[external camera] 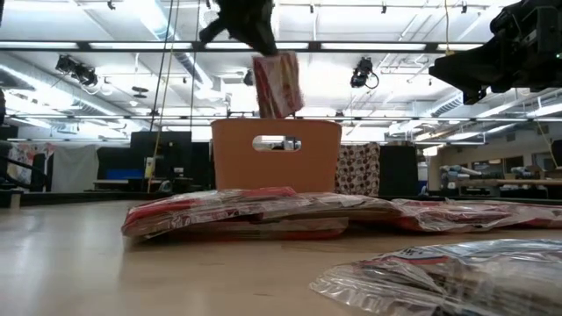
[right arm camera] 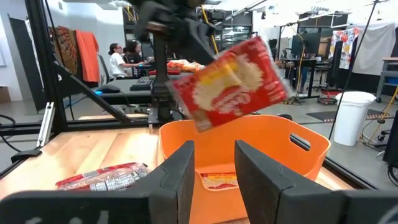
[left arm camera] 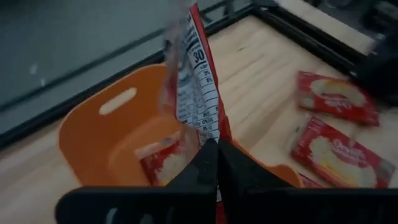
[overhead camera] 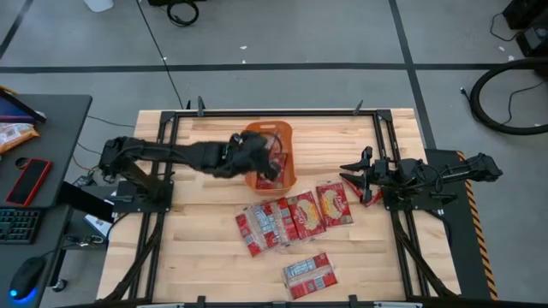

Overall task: Sort popcorn bags into baskets
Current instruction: Put the popcorn bag into the orange bin

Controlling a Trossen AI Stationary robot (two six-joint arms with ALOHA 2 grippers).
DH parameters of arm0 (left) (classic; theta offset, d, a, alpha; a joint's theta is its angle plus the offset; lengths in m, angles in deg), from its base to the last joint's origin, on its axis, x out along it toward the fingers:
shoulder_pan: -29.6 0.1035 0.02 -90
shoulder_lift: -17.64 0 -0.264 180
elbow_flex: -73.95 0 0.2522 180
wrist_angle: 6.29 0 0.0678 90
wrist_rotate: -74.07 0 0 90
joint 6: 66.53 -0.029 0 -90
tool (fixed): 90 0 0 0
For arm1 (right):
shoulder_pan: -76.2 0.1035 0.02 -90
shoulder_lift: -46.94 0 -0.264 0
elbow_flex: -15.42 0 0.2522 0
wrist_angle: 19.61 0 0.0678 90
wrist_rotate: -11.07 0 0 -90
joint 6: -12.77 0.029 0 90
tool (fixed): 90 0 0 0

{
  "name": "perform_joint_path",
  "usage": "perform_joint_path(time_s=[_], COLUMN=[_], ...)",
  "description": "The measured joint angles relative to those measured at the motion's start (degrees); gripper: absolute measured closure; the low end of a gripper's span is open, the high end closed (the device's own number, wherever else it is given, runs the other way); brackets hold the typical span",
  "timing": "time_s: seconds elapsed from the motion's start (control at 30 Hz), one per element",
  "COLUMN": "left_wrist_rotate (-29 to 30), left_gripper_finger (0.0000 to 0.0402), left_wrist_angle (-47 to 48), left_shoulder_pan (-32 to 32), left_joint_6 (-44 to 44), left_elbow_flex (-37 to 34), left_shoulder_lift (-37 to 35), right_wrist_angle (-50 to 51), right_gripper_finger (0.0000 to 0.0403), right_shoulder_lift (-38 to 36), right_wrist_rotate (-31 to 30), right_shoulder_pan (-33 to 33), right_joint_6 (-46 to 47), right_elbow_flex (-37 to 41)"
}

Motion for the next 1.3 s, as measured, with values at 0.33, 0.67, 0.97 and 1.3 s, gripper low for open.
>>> perform_joint_path(time_s=[0.33,0.67,0.97,1.3], left_wrist_rotate=[-6.83,-6.97,-7.57,-7.86], left_gripper_finger=[0.0393,0.0393,0.0391,0.0303], left_wrist_angle=[11.05,13.33,15.66,14.55], left_shoulder_pan=[6.75,7.67,8.21,7.51], left_joint_6=[13.11,16.33,17.96,12.41], left_elbow_flex=[-0.09,-0.04,-0.04,-0.04], left_shoulder_lift=[4.02,5.96,6.01,6.01], right_wrist_angle=[-0.10,-0.90,-0.87,-0.87], right_gripper_finger=[0.0284,0.0284,0.0284,0.0284], right_shoulder_lift=[0.00,0.05,0.05,0.05], right_wrist_rotate=[0.00,-0.09,-0.07,-0.07], right_shoulder_pan=[-0.02,0.00,-0.02,-0.02], right_joint_6=[0.00,0.00,-0.02,0.00], right_elbow_flex=[0.00,0.00,0.00,0.00])
